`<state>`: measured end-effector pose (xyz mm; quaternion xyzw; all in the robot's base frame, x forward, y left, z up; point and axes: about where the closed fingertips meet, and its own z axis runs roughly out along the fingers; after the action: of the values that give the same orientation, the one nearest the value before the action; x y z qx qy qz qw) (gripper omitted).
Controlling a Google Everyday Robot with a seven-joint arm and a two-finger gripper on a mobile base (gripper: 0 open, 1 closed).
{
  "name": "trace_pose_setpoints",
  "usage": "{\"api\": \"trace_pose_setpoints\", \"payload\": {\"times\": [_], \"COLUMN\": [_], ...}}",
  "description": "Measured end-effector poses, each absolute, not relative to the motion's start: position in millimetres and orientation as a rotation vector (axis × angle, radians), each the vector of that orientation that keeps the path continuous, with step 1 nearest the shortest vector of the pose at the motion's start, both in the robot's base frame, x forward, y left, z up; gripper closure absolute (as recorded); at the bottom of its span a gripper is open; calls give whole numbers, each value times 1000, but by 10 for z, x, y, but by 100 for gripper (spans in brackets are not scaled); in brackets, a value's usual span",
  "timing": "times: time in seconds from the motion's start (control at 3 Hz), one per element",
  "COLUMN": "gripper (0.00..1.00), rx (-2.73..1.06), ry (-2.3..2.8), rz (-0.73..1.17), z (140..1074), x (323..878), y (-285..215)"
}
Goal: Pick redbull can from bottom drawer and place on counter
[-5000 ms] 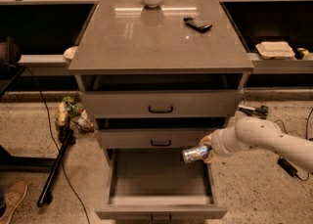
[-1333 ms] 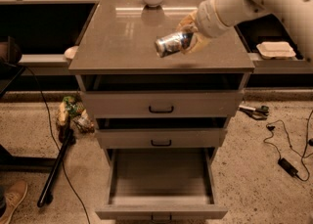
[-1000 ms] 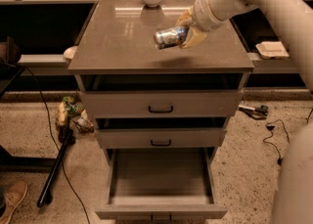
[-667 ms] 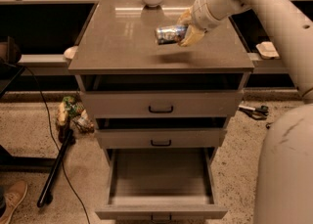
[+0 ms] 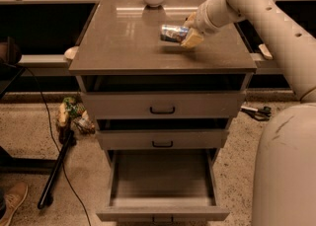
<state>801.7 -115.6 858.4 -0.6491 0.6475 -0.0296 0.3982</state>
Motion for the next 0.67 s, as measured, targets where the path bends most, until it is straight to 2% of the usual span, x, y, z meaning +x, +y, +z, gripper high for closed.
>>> {"api": "trace_pose_setpoints", "payload": {"times": [0.33,0.67], "gripper": [82,59], "rx": [-1566,-1514], "ry": [1669,1659], "rz": [4,52], "z": [8440,8422], "x": [8095,8125], "y": [-1169,-1184]}}
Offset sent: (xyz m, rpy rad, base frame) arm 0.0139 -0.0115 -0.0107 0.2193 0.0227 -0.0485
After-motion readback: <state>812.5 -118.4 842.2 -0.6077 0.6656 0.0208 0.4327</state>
